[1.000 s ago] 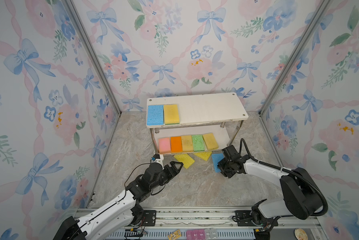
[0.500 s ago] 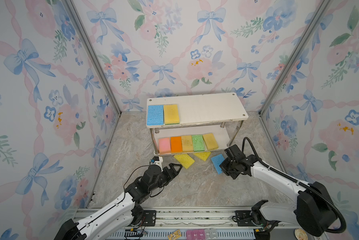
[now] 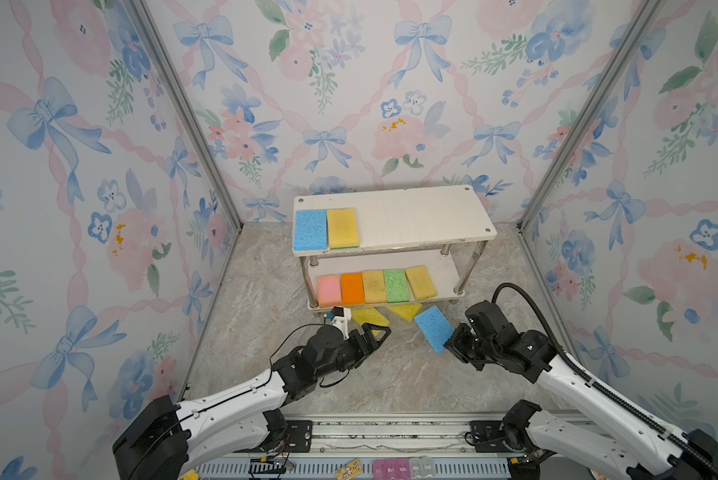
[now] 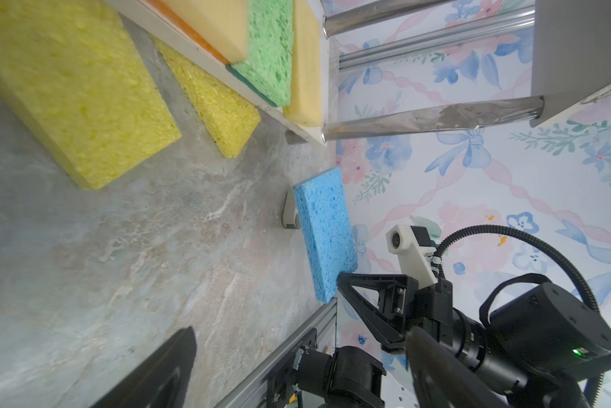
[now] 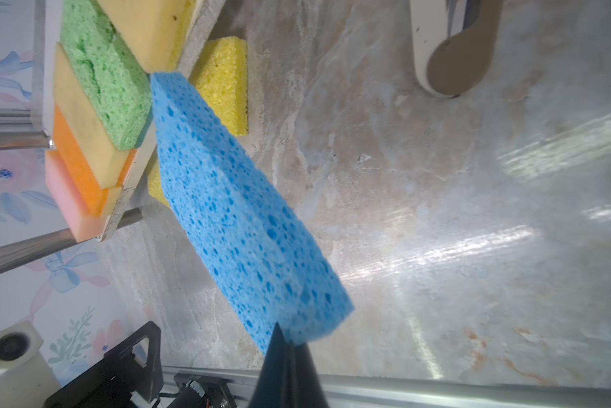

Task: Arrange cleaning sponges on a shelf
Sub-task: Pick up the cleaning sponge at the center of the table.

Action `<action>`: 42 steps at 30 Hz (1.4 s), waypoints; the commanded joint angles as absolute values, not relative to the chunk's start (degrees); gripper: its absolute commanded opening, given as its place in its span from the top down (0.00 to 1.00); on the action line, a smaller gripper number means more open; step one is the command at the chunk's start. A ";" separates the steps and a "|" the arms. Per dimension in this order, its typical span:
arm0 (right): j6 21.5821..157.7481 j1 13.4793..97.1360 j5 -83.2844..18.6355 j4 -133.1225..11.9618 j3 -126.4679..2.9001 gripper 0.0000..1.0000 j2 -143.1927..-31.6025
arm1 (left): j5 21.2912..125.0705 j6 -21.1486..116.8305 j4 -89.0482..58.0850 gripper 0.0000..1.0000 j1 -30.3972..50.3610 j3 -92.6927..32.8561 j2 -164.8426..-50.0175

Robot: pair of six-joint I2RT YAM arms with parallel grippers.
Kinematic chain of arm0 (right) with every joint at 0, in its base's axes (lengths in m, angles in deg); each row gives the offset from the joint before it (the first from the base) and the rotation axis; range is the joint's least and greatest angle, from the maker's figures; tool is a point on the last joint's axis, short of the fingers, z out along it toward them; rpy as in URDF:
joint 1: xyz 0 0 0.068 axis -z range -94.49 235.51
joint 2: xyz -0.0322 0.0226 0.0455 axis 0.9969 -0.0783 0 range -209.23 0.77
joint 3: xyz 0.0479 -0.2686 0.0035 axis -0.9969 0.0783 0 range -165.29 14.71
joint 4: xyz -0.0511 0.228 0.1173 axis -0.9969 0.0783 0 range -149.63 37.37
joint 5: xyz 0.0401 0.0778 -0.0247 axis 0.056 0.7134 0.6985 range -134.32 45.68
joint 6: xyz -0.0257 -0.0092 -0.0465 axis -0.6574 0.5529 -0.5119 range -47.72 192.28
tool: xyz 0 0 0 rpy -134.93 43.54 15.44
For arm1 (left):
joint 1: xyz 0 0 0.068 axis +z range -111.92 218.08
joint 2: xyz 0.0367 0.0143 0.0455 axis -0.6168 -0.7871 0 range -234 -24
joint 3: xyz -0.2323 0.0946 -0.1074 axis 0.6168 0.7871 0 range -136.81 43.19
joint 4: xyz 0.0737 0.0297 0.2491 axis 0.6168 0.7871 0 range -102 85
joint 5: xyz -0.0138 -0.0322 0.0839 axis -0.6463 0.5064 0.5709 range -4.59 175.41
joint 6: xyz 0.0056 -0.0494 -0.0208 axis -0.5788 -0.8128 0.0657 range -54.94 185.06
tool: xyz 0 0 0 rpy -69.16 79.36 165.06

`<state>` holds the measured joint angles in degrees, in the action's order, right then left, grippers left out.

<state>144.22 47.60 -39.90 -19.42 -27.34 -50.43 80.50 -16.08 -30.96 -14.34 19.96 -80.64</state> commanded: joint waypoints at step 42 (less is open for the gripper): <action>119.43 41.49 -24.04 -13.60 -52.55 0.35 -55.59 | 78.71 -11.80 -40.35 1.00 -12.31 12.75 -80.19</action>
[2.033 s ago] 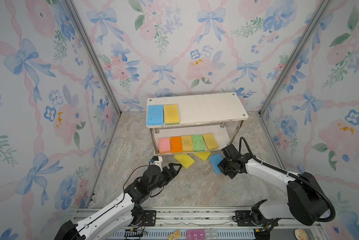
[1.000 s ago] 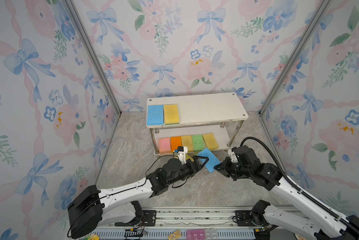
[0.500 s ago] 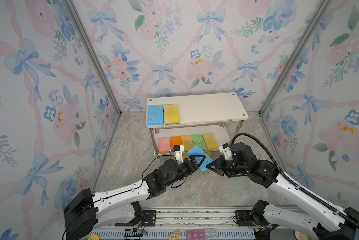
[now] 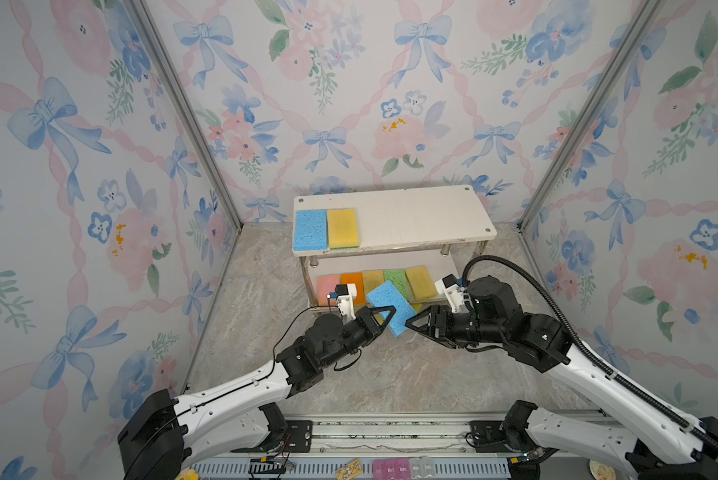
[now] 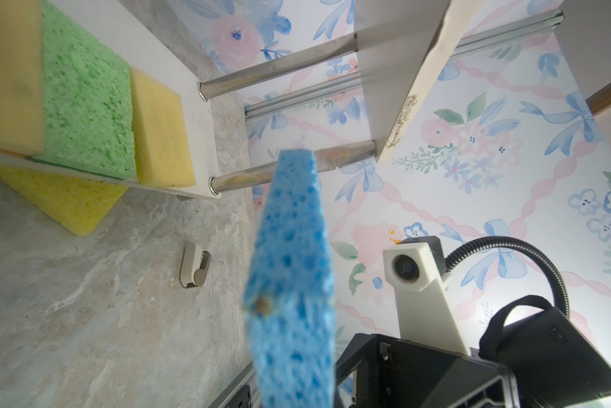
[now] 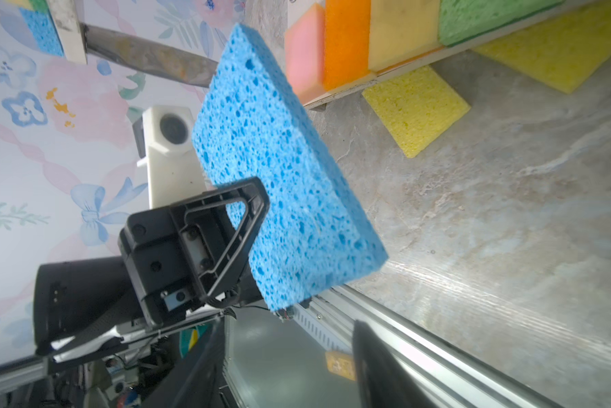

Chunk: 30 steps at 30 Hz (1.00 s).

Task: Arrange cleaning sponges on a shelf
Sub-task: Pick up the cleaning sponge at the center of the table.

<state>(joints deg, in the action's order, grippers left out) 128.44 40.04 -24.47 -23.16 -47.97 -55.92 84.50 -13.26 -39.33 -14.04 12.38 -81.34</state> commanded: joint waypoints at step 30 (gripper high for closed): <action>109.68 42.64 -22.02 -8.04 -62.49 0.61 -66.31 | 71.87 -11.63 -39.78 0.98 -9.82 12.53 -79.76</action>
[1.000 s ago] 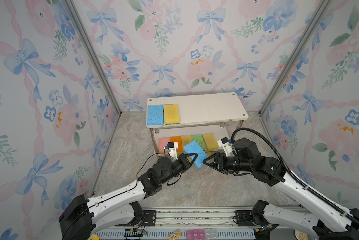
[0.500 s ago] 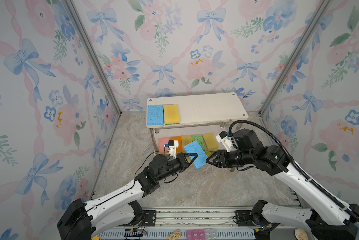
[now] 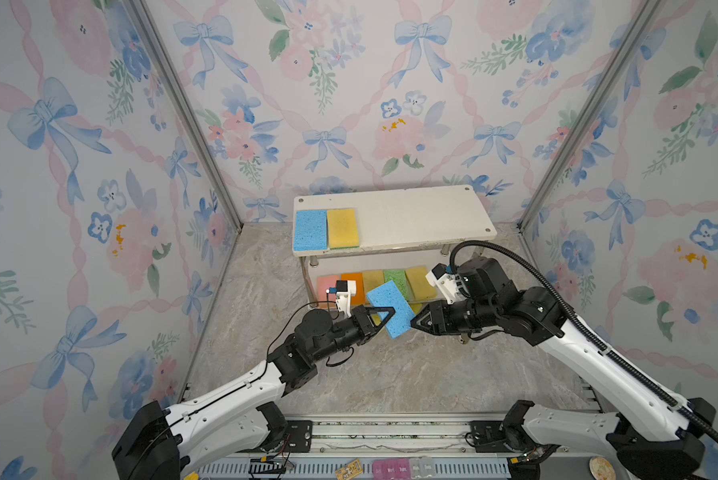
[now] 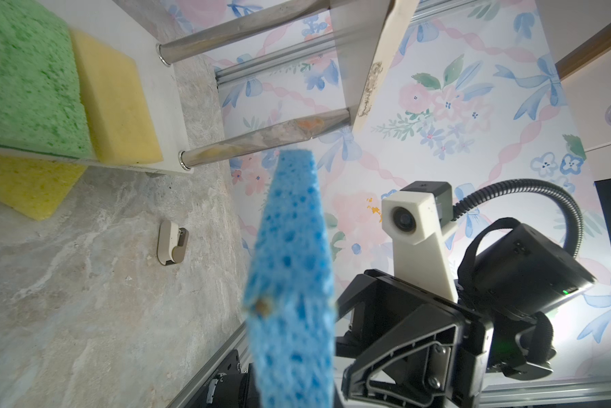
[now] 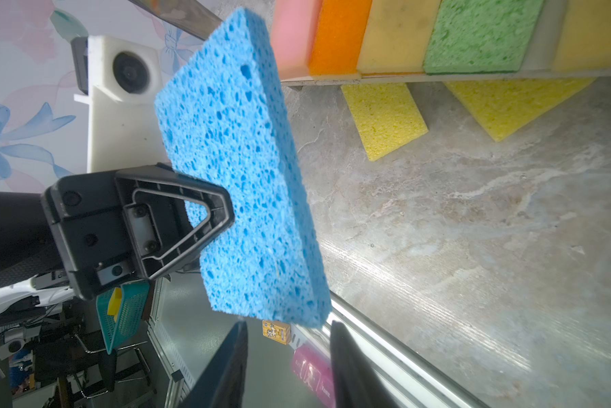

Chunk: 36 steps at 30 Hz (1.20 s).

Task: Arrange cleaning sponges on a shelf
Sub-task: Pick up the cleaning sponge at the center of the table.

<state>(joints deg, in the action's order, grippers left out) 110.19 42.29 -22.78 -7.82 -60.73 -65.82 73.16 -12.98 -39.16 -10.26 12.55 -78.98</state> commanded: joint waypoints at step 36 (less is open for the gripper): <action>111.13 44.68 -21.12 -10.47 -60.06 0.58 -67.30 | 71.70 -12.37 -39.90 0.99 -8.87 12.39 -78.93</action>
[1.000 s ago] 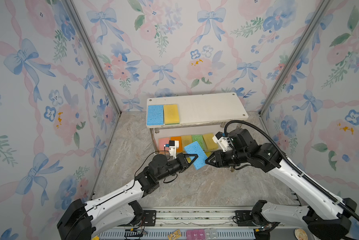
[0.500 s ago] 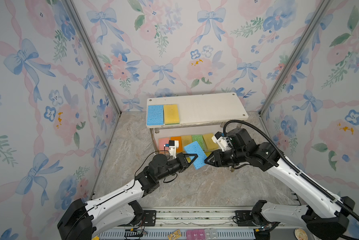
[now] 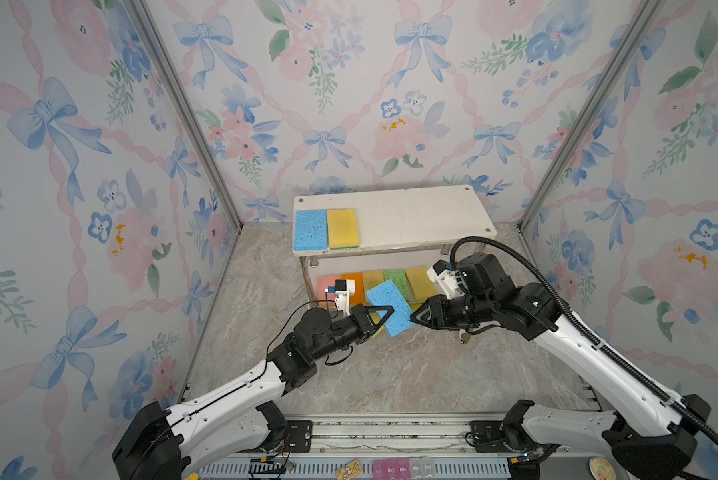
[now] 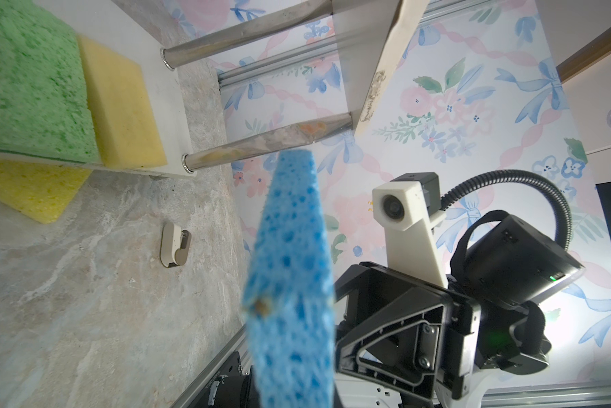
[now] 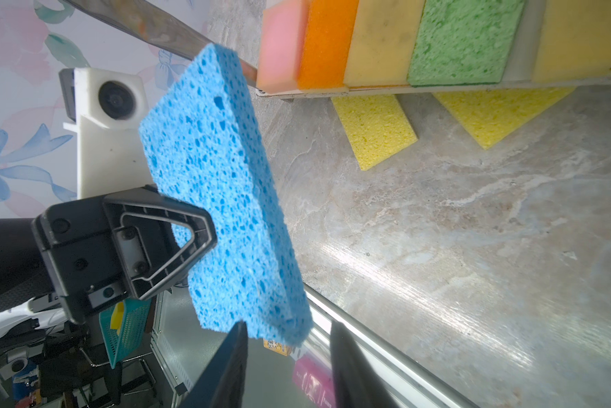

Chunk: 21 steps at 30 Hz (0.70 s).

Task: Arrange cleaning sponges on a shelf
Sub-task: Pick up the cleaning sponge at the center of the table.

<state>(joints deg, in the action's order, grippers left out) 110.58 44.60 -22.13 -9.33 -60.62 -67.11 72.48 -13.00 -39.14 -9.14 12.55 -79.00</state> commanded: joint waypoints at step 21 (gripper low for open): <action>111.56 43.68 -20.15 -12.06 -59.82 0.69 -68.68 | 72.05 -12.67 -39.98 0.99 -8.90 12.66 -78.58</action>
